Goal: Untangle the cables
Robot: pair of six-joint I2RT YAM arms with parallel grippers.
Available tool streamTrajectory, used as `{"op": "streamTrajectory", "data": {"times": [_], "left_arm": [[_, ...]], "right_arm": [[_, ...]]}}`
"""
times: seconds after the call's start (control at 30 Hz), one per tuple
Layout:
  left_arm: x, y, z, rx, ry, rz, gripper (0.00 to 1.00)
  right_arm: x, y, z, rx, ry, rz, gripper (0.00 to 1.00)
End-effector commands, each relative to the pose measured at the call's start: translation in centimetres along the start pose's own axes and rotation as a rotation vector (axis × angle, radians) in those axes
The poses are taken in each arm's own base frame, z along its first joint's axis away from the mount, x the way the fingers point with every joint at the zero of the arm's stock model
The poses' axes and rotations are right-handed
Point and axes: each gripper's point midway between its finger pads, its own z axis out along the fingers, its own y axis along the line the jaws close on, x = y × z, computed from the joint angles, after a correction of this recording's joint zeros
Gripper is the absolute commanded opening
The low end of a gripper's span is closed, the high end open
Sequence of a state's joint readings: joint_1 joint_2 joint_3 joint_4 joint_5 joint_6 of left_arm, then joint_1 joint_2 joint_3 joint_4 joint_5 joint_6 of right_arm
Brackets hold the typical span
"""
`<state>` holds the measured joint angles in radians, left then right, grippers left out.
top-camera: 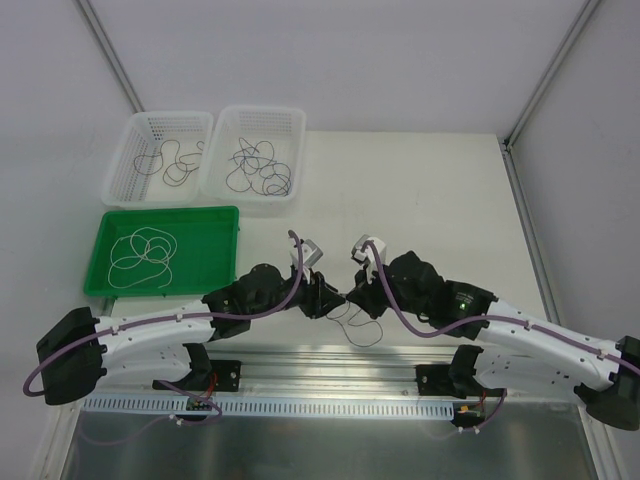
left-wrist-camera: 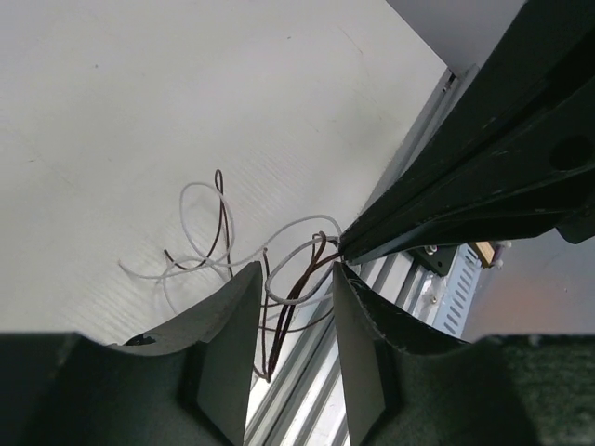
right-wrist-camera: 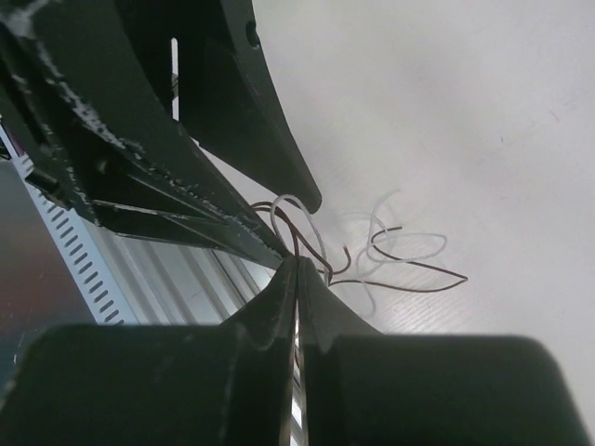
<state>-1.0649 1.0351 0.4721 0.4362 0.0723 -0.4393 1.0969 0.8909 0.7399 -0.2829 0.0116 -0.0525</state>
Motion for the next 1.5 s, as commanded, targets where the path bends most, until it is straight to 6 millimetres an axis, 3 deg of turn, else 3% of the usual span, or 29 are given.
{"op": "streamTrajectory", "data": {"times": [0.0,0.2,0.4,0.6,0.93,1.3,1.47], "left_arm": [[-2.0,0.3,-0.4,-0.022,-0.087,-0.036,0.36],[-2.4,-0.2,-0.4,-0.001,-0.096,-0.047,0.31],[-2.2,-0.4,-0.4,0.014,-0.086,-0.054,0.17],[-0.3,0.3,-0.3,-0.013,-0.05,-0.131,0.13],[2.3,1.6,-1.3,-0.055,-0.025,-0.241,0.11],[3.9,1.9,-1.2,-0.066,0.035,-0.258,0.09],[6.8,3.0,-1.5,-0.125,0.121,-0.327,0.0]], "right_arm": [[-2.7,1.4,-0.5,-0.061,-0.097,0.01,0.01],[-2.8,1.6,-0.6,-0.067,-0.102,0.008,0.01],[-3.1,1.4,-0.6,-0.057,-0.114,0.014,0.01],[-4.1,0.1,-1.3,0.017,-0.189,0.037,0.01],[-5.9,-4.4,-4.6,0.251,-0.374,0.138,0.01],[-6.4,-4.5,-5.5,0.25,-0.418,0.162,0.01],[-6.4,-6.4,-6.8,0.36,-0.452,0.207,0.01]]}}
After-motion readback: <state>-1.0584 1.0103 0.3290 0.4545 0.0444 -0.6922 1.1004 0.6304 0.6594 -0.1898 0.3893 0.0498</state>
